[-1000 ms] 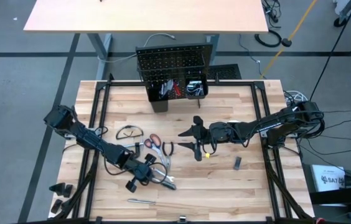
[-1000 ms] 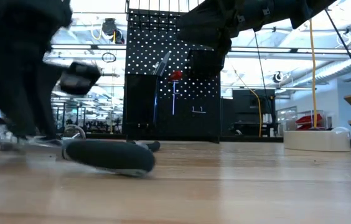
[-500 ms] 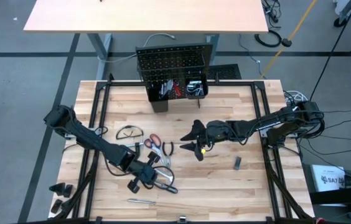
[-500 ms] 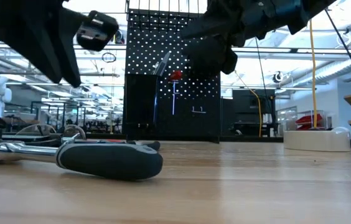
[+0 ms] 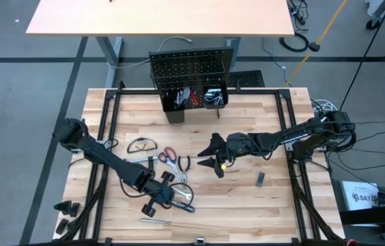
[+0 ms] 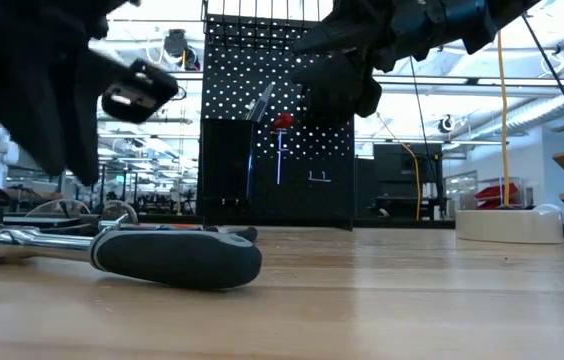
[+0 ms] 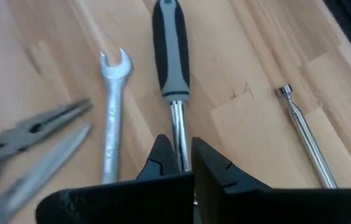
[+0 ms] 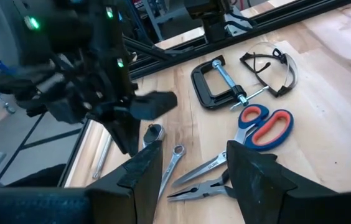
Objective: Hang tools onto peg board
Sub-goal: Put the ratchet wrench on the left black bin on the peg board
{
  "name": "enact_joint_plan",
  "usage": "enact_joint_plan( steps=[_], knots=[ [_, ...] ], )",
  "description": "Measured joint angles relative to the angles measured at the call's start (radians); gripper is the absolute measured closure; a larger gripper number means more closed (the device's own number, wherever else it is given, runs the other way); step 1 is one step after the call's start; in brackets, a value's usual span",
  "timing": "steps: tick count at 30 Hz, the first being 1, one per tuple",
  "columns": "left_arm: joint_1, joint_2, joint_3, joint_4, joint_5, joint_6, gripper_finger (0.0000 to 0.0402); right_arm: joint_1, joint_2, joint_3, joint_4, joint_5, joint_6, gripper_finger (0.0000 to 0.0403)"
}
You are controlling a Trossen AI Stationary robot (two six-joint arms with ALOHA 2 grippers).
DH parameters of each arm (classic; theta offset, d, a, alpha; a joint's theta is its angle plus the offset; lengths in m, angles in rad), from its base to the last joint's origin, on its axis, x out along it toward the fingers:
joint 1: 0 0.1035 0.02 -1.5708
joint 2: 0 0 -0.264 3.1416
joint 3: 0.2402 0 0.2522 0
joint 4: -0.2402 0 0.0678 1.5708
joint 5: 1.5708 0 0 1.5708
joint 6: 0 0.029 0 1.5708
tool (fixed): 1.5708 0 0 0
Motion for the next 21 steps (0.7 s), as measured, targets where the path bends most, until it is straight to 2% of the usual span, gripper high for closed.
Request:
enact_joint_plan(
  steps=[5,14,21],
  knots=[
    [0.001,0.050,0.001,-0.007,0.029,-0.019,0.0387,0.000,0.000,0.000,-0.001,0.000,-0.001,0.0232],
    [0.001,0.065,0.003,0.004,0.006,-0.021,0.0286,0.000,0.000,0.000,-0.006,0.000,-0.014,0.0232],
    [-0.007,0.134,0.004,0.056,0.006,-0.019,0.0274,0.000,0.000,0.000,-0.010,0.000,-0.019,0.0232]
  ],
)
